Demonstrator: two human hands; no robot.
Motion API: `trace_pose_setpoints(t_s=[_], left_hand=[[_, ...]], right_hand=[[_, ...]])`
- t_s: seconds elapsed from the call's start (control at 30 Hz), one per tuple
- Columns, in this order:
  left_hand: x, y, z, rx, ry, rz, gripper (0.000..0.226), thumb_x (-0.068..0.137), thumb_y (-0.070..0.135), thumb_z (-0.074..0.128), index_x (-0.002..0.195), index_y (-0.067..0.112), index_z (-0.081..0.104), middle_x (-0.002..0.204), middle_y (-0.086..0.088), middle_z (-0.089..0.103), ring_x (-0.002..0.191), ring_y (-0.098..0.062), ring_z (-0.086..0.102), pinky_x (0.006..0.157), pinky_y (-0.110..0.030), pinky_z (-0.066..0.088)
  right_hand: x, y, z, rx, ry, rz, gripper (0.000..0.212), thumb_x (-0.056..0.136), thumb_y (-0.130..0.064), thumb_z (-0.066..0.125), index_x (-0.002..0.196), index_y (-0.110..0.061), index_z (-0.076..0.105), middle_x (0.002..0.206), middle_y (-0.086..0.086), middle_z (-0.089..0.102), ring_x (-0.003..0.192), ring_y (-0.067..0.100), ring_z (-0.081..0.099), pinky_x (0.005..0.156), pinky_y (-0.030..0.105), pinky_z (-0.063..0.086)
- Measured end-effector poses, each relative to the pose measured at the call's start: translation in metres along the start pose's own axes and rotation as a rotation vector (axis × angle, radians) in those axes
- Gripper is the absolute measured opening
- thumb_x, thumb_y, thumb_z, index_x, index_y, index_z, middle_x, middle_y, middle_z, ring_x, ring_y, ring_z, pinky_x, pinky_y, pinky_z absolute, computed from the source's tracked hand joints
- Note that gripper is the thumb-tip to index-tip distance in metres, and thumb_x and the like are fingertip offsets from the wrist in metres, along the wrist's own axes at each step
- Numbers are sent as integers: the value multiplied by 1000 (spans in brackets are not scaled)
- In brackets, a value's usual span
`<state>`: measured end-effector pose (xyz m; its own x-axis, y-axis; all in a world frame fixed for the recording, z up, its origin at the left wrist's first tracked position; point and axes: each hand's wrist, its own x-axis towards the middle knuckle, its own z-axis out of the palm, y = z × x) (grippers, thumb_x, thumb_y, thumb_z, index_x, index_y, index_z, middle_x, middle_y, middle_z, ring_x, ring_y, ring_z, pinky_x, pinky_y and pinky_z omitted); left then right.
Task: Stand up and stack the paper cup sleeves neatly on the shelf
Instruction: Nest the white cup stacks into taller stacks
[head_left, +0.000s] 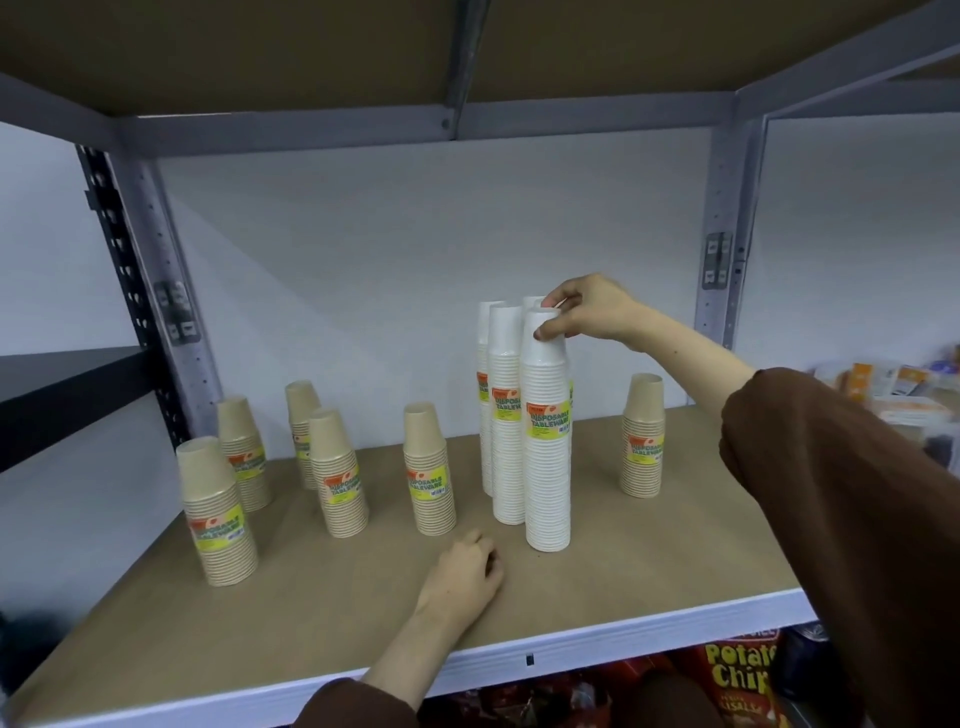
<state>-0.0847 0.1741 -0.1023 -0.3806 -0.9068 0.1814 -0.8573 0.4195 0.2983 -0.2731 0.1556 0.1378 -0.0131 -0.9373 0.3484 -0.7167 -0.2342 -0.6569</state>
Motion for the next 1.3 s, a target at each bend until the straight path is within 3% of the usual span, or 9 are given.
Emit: trace_pose_setpoints(t_s=[0.2,0.4,0.63,0.83,1.1,1.3], left_hand=[[0,-2,3,-19,15,1,27,93,21,39,104,2,56,114,-12,53,101,-27,56,85,-36,45],[0,-3,6,-23,37,5,27,93,22,39,105,4,56,115,-10,53,104,-25,54,85,-34,43],[0,-4,7,-26,44,7,27,93,22,40,105,4,56,115,-10,53,102,-25,55,84,-34,43],[0,-5,8,-28,67,7,26,92,22,40,105,6,57,115,-8,54,101,-24,55,83,-34,43],[0,-5,8,-31,75,21,27,92,21,40,106,5,58,115,-8,54,103,-23,54,84,-32,42],[-1,-4,7,-21,68,17,28,93,21,39,108,5,57,117,-9,54,103,-24,55,85,-33,43]], right_hand=[[3,-8,5,-142,42,-28,50,68,-33,78,106,-5,64,94,3,56,86,17,51,68,24,42],[7,-11,6,-195,95,-28,46,68,-29,79,101,2,67,90,5,58,81,18,53,70,27,43],[10,-11,7,-205,101,-34,48,69,-28,78,105,1,67,110,12,66,85,17,52,71,27,42],[8,-9,6,-211,86,-25,48,71,-28,76,108,0,65,115,12,65,95,22,57,73,27,42],[4,-13,3,-204,34,33,51,70,-34,76,107,0,65,94,6,57,86,19,52,72,27,40],[0,-13,3,-195,20,44,50,69,-35,77,102,2,68,90,8,61,81,19,54,72,29,44]])
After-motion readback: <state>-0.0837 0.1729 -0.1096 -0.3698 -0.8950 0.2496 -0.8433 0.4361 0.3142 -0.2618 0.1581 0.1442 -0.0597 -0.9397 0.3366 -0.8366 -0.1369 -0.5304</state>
